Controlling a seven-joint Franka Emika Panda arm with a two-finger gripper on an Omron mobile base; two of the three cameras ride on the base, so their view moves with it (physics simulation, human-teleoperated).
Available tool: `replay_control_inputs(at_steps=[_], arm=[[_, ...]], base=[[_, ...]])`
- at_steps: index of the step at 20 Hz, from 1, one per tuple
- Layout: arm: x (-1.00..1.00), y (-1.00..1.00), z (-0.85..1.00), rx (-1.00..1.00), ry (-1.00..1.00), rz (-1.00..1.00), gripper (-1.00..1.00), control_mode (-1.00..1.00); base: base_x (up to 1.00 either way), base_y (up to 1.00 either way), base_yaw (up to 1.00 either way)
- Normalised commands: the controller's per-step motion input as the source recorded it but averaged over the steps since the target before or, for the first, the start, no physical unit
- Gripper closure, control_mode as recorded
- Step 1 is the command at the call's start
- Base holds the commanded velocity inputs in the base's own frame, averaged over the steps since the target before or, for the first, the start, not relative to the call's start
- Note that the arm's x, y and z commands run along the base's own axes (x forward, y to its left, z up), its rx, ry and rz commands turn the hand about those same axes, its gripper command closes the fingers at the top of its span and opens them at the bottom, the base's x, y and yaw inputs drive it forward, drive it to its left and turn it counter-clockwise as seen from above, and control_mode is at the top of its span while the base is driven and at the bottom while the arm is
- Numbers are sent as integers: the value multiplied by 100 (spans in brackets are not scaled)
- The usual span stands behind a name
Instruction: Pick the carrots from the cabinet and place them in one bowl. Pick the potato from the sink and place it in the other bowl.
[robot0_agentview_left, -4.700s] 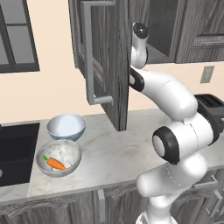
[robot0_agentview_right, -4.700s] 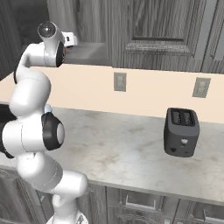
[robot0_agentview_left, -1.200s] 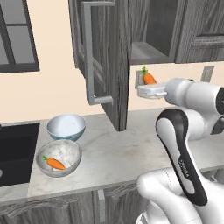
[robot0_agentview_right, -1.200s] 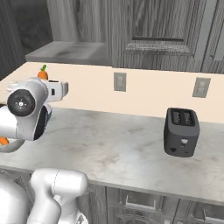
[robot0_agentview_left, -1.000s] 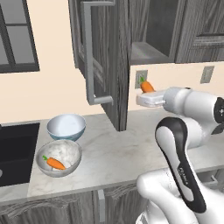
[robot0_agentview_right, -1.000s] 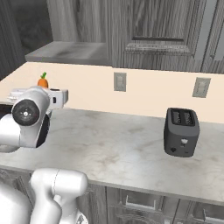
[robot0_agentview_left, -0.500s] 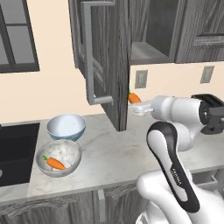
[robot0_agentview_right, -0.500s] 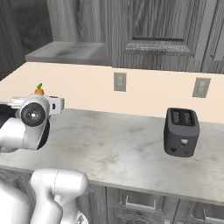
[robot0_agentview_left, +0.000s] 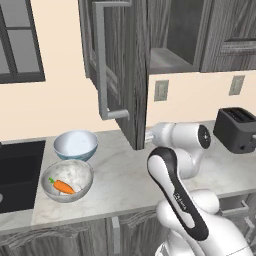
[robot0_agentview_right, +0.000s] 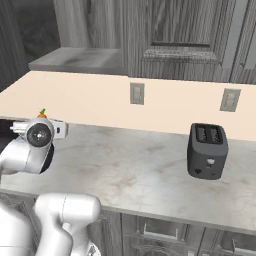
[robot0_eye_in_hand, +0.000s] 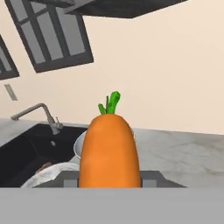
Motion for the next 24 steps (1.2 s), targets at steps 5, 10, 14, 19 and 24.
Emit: replay_control_inputs(at_steps=[5,10,14,19,24], arm=[[46,38,-46,0,3,2,100,-100],[61,31,-50,0,7,3,100,-100],[66,31,-54,5,14,1,100,-100],[44,33,-35,6,12,5,100,-100],[10,42,-10,0,5,10,100,-100]], base=[[0,0,0],[0,0,0],[0,0,0],[0,0,0],[0,0,0]])
